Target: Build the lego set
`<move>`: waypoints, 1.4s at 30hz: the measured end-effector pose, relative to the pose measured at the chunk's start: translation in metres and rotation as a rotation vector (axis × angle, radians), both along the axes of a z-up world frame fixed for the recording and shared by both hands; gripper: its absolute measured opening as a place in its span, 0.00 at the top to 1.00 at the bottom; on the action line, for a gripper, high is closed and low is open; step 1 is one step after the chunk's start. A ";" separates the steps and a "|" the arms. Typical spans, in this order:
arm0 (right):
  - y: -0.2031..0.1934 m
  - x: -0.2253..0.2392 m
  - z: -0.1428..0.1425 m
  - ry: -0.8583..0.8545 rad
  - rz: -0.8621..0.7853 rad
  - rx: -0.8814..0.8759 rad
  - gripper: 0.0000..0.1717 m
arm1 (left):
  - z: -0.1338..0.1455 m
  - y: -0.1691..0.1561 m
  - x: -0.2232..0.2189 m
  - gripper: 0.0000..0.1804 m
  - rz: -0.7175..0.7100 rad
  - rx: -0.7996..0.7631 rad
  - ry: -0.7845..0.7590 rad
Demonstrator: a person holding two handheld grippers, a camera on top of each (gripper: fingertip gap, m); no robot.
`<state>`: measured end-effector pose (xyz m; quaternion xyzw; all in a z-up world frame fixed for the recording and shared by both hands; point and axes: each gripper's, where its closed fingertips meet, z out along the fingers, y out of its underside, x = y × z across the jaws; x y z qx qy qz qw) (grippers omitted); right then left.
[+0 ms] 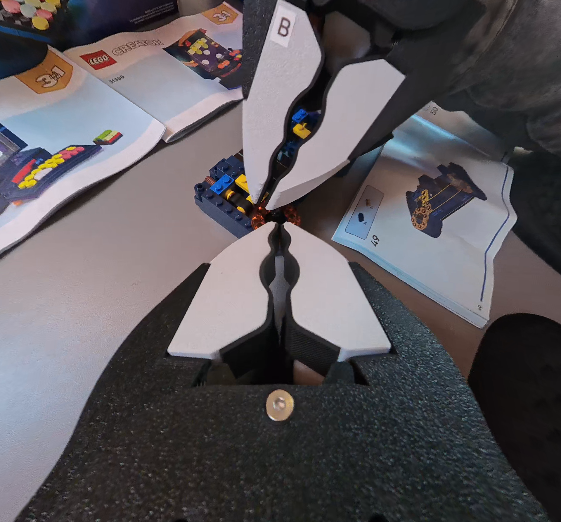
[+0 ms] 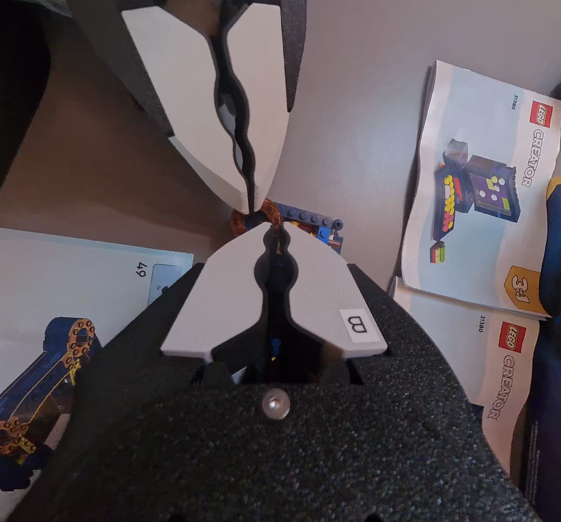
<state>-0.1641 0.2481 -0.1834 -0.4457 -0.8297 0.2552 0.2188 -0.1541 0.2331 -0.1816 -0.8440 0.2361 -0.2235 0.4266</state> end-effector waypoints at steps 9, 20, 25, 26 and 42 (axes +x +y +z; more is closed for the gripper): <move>0.000 0.000 -0.001 -0.003 -0.029 -0.047 0.99 | 0.000 0.000 -0.001 1.00 0.038 -0.058 -0.085; 0.001 -0.001 0.001 0.054 0.057 0.080 1.00 | 0.000 -0.001 -0.001 1.00 0.019 -0.037 -0.031; 0.003 -0.002 0.002 0.067 0.055 0.088 1.00 | 0.002 -0.003 0.000 1.00 0.003 -0.035 -0.028; 0.004 -0.002 0.002 0.068 0.052 0.089 1.00 | 0.005 -0.003 0.000 1.00 0.000 -0.028 -0.035; -0.010 0.010 -0.002 0.018 0.129 -0.015 0.83 | -0.009 -0.010 -0.011 0.83 -0.033 -0.062 0.090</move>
